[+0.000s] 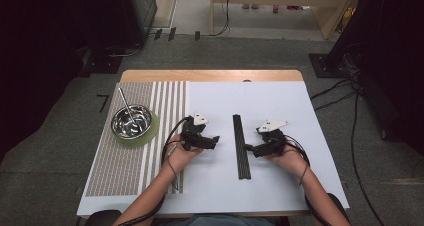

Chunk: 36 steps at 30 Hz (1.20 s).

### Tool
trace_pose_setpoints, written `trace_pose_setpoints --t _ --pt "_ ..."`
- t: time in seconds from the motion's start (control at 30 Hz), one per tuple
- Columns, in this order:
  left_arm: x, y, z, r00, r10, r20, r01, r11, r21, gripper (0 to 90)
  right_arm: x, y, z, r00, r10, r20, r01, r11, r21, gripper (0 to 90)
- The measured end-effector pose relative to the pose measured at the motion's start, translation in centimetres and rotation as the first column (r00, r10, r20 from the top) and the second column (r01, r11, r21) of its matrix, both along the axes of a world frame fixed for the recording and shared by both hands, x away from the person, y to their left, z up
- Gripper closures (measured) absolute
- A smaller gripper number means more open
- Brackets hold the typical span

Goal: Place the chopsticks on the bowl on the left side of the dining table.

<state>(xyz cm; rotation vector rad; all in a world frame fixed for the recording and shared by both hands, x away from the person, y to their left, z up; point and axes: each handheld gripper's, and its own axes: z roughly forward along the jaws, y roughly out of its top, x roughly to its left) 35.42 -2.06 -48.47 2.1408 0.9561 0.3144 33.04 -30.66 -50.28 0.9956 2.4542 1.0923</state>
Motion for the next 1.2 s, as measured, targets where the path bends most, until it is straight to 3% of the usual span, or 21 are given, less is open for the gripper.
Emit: trace_pose_setpoints --t 0.63,0.97,1.2 --pt "-0.9 -2.0 0.0 0.9997 -0.016 -0.02 0.016 0.9995 -0.026 14.3 0.0 0.0 0.0 1.0 0.001 0.0 -0.001 1.0 0.0 16.8" --pt "-1.5 -2.7 0.2 0.9994 -0.035 -0.001 0.035 0.9988 -0.033 15.2 0.0 0.0 0.0 1.0 0.0 -0.001 0.0 1.0 0.0 16.8" --pt "-1.7 -3.3 0.1 0.9988 -0.045 -0.019 0.045 0.9984 -0.036 15.2 0.0 0.0 0.0 1.0 0.0 -0.001 0.0 1.0 0.001 16.9"
